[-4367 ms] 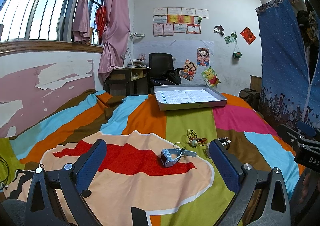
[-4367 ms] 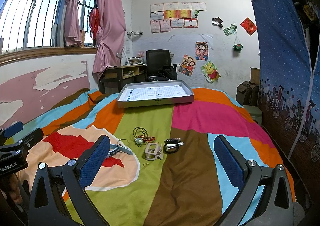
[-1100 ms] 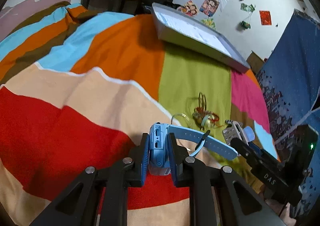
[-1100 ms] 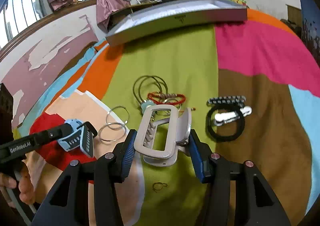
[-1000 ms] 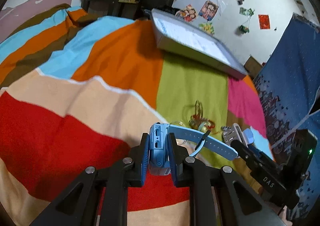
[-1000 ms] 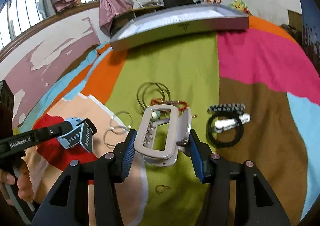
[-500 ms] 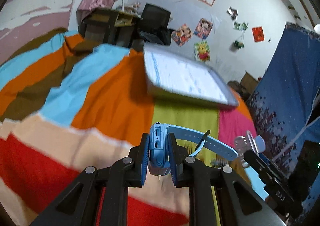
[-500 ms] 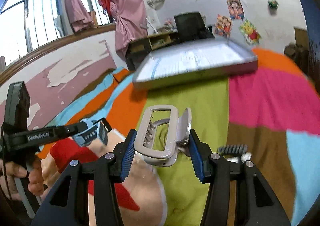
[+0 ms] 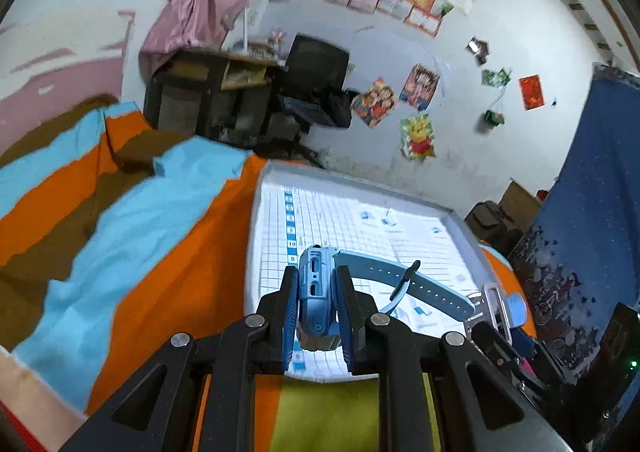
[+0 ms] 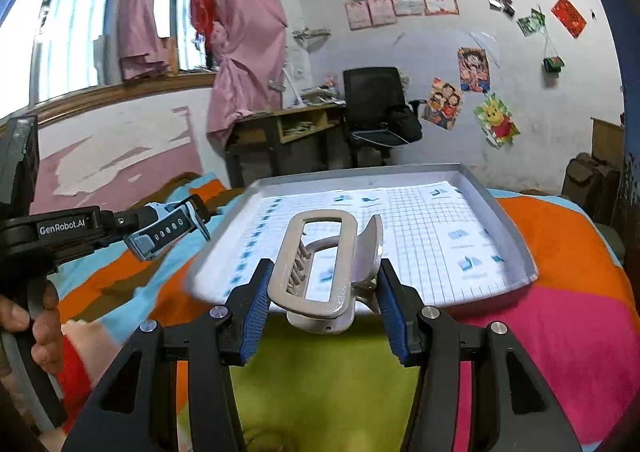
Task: Organize jewelry
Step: 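Carry the watch and claw clip to the grey tray and release both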
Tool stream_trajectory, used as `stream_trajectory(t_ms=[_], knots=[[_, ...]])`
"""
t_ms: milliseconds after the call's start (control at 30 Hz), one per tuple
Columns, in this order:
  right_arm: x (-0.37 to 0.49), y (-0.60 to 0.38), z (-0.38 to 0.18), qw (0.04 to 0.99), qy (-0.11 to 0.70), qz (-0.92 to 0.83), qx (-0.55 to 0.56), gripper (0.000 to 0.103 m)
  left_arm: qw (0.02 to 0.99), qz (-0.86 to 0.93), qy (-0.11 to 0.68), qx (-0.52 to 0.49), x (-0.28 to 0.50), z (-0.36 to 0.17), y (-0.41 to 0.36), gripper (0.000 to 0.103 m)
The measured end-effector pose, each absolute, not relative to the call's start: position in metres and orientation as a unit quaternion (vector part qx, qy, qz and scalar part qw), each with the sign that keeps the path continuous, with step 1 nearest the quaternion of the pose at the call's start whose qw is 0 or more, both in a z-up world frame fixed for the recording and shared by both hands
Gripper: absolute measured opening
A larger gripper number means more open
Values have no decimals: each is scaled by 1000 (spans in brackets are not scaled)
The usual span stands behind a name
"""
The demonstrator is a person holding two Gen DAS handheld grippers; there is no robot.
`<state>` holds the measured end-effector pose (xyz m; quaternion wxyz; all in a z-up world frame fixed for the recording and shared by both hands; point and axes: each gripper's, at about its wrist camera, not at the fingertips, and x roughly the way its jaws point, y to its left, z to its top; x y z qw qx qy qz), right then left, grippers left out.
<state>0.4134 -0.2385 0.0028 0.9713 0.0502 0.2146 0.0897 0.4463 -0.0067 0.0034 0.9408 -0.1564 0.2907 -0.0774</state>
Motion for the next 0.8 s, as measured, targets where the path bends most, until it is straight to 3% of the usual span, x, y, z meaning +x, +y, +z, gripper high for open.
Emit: stream_trajectory(t_ms=[333, 467, 567, 600, 633, 700, 800], knots=[[488, -255, -28, 953, 285, 79, 66, 46, 921, -62, 352, -153, 486, -35, -22, 18], [493, -259, -39, 953, 287, 71, 63, 48, 929, -54, 334, -146, 482, -33, -26, 21], [488, -265, -39, 957, 275, 64, 70, 65, 938, -46, 319, -124, 478, -26, -32, 34], [486, -267, -39, 958, 272, 63, 69, 66, 941, -47, 313, -121, 475, -24, -34, 44], [483, -270, -39, 959, 268, 62, 68, 66, 943, -47, 305, -121, 470, -21, -34, 60], [476, -275, -35, 962, 258, 57, 71, 66, 952, -40, 275, -126, 454, -14, -33, 77], [461, -279, -24, 966, 242, 57, 68, 77, 958, -44, 256, -122, 438, -3, -29, 81]])
